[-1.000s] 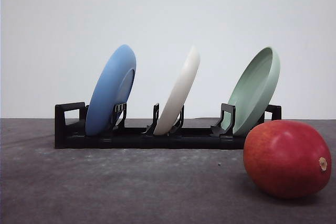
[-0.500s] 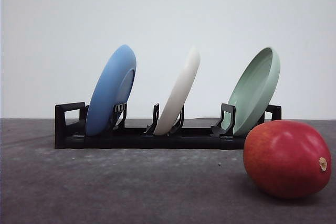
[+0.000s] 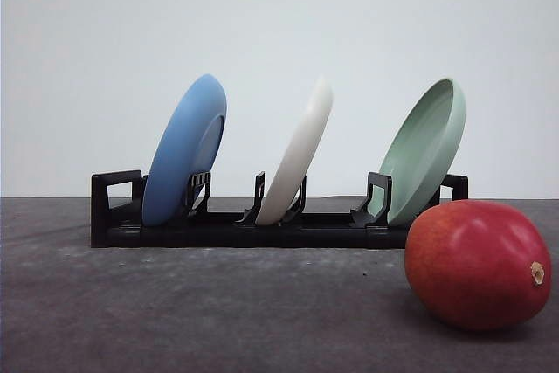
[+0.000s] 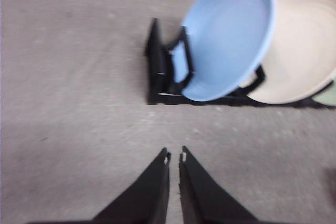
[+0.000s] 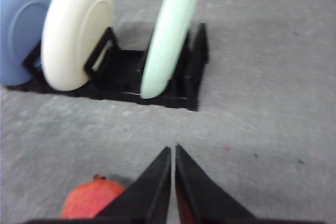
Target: Place pomegranate in white plate
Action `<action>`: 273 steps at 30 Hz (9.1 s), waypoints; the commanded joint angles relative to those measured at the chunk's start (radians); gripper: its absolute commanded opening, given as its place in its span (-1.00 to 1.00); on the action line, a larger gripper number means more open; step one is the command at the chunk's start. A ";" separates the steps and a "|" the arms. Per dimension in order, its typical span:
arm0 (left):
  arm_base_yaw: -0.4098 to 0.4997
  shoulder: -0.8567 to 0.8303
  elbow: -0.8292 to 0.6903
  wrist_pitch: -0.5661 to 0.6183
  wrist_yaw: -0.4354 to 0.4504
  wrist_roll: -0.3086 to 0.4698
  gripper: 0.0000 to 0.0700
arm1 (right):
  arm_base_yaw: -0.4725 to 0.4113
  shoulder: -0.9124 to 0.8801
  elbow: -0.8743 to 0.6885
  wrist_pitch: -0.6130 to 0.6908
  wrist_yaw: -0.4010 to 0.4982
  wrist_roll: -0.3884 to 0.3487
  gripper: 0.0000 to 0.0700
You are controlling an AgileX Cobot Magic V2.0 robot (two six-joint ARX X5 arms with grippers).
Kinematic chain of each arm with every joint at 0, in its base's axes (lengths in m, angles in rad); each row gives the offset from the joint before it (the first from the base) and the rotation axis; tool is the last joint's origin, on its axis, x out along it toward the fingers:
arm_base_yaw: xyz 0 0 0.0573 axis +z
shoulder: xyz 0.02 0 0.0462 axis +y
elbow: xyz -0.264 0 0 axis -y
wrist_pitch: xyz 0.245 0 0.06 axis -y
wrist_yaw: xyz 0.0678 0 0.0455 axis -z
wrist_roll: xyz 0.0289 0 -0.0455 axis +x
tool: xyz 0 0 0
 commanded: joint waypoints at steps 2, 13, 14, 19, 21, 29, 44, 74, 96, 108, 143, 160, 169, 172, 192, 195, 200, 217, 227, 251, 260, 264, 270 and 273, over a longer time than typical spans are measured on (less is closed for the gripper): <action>-0.062 0.040 0.017 0.059 0.005 0.037 -0.97 | 0.064 -0.001 0.017 0.030 0.004 -0.065 -0.98; -0.272 0.178 0.018 0.194 0.005 0.251 -0.96 | 0.180 -0.001 0.017 0.036 0.002 -0.129 -0.98; -0.280 0.184 0.018 0.194 0.005 0.251 -0.95 | 0.180 -0.001 0.017 0.036 0.002 -0.129 -0.98; -0.308 0.185 0.018 0.225 0.006 0.253 -0.15 | 0.180 -0.003 0.018 0.036 0.002 -0.129 -0.17; -0.317 0.184 0.018 0.250 0.008 0.255 0.01 | 0.180 -0.003 0.018 0.036 0.002 -0.129 -0.02; -0.378 0.199 0.018 0.380 0.044 0.290 0.03 | 0.180 -0.003 0.018 0.049 -0.006 -0.125 -0.01; -0.573 0.527 0.018 0.822 -0.091 0.314 0.05 | 0.180 -0.003 0.018 0.047 -0.006 -0.113 -0.01; -0.630 1.195 0.281 1.032 -0.313 0.280 0.11 | 0.180 -0.003 0.018 0.047 -0.005 -0.113 -0.01; -0.630 1.145 0.282 1.031 -0.323 0.125 -0.97 | 0.180 -0.003 0.018 0.047 -0.005 -0.114 -0.02; -0.630 1.063 0.283 1.023 -0.322 0.014 -0.97 | 0.180 -0.003 0.018 0.047 -0.005 -0.114 -0.02; -0.837 0.544 -0.027 0.971 -0.313 -0.085 -0.97 | 0.180 -0.003 0.018 0.035 -0.005 -0.114 -0.02; -1.056 0.491 -0.080 0.477 -0.489 0.399 -0.97 | 0.180 -0.003 0.018 0.018 -0.005 -0.113 -0.02; -1.096 0.538 -0.079 0.343 -0.592 0.556 -0.97 | 0.180 -0.003 0.018 0.025 -0.005 -0.114 -0.02; -1.106 0.586 -0.078 0.342 -0.615 0.626 -0.97 | 0.180 -0.003 0.018 0.025 -0.005 -0.114 -0.02; -1.151 0.888 -0.054 0.375 -0.687 0.775 -0.93 | 0.180 -0.003 0.018 0.025 -0.005 -0.114 -0.02; -1.160 0.888 -0.054 0.383 -0.686 0.775 -0.90 | 0.180 -0.003 0.018 0.025 -0.005 -0.114 -0.02; -1.174 0.888 -0.053 0.385 -0.685 0.774 -0.65 | 0.180 -0.003 0.018 0.025 -0.005 -0.114 -0.02; -1.096 0.788 0.130 0.148 -0.307 0.355 0.24 | 0.180 -0.003 0.018 0.024 -0.004 -0.114 -0.02; -0.772 0.539 0.130 0.143 -0.122 0.146 0.24 | 0.180 -0.003 0.018 0.023 -0.005 -0.114 -0.02; 0.023 0.134 -0.035 0.142 0.074 0.198 0.24 | 0.190 0.004 0.018 -0.008 -0.069 0.079 -0.01; 0.017 0.129 -0.035 0.142 0.073 0.167 0.24 | 0.321 0.102 0.024 -0.053 0.051 0.277 -0.02; 0.017 0.129 -0.035 0.142 0.073 0.167 0.24 | 0.409 0.202 0.040 -0.061 0.142 0.311 -0.02; 0.017 0.129 -0.035 0.141 0.073 0.168 0.24 | 0.549 0.395 0.110 -0.080 0.280 0.329 -0.02; 0.017 0.129 -0.035 0.141 0.073 0.168 0.24 | 0.596 0.496 0.153 -0.083 0.306 0.328 0.01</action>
